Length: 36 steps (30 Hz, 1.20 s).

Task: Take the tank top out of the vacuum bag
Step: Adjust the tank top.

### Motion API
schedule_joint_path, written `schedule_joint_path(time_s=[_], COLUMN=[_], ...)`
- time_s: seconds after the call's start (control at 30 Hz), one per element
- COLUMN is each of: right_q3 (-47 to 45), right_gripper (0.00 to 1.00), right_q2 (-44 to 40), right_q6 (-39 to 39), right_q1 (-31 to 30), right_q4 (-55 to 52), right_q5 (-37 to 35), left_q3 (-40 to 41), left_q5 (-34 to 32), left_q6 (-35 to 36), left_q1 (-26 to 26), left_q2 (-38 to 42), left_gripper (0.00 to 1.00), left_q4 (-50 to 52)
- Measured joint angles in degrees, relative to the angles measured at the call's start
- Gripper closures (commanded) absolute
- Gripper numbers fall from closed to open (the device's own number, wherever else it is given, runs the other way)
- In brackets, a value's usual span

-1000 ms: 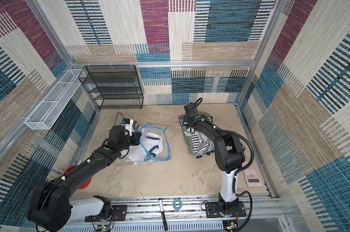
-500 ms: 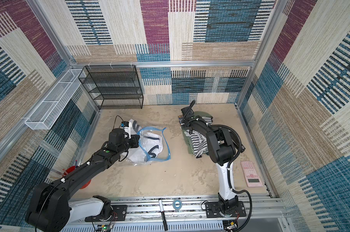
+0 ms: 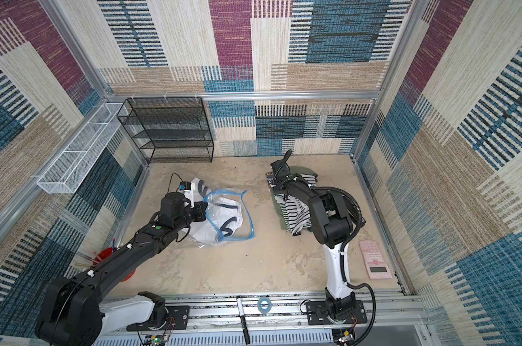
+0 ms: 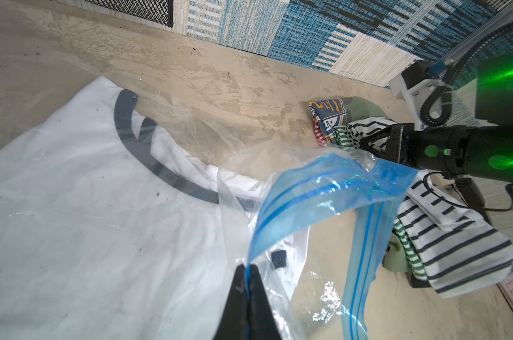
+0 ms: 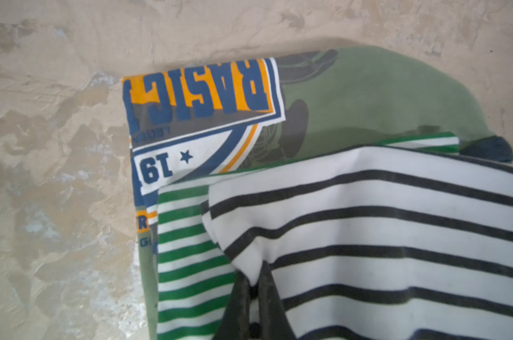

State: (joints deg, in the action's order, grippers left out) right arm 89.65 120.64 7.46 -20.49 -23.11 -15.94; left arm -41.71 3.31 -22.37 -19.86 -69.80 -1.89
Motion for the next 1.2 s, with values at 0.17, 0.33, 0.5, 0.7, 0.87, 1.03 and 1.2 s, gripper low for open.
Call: schedule_joint_path(time_s=[0.17, 0.33, 0.5, 0.7, 0.87, 1.03, 1.2], right_q3=[-4.6, -10.4, -14.5, -16.7, -11.6, -8.9, -14.4], right_gripper=[1.00, 1.00, 1.00, 1.00, 1.00, 0.29, 0.14], right_q2=[-4.6, -10.3, -14.2, -17.5, -13.3, -8.2, -13.9], right_q6=[-0.3, -3.0, -5.7, -7.5, -8.2, -8.4, -7.4], right_q1=[0.5, 0.7, 0.6, 0.6, 0.6, 0.6, 0.8], right_q4=[2.5, 7.9, 13.2, 18.7, 19.6, 18.3, 19.4], right_q5=[0.3, 2.4, 7.0, 11.0, 12.7, 14.3, 14.3], left_q3=[0.0, 0.0, 0.0, 0.0, 0.0, -0.3, -0.9], left_q5=[0.1, 0.1, 0.1, 0.1, 0.1, 0.1, 0.1], left_q6=[0.0, -0.2, -0.2, -0.2, -0.2, -0.2, 0.0], left_q1=[0.0, 0.0, 0.0, 0.0, 0.0, 0.0, 0.0], left_q2=[0.0, 0.0, 0.5, 0.8, 0.4, 0.3, 0.0], left_gripper=[1.00, 1.00, 1.00, 1.00, 1.00, 1.00, 1.00], left_q4=[0.0, 0.0, 0.4, 0.7, 0.9, 1.5, 1.8])
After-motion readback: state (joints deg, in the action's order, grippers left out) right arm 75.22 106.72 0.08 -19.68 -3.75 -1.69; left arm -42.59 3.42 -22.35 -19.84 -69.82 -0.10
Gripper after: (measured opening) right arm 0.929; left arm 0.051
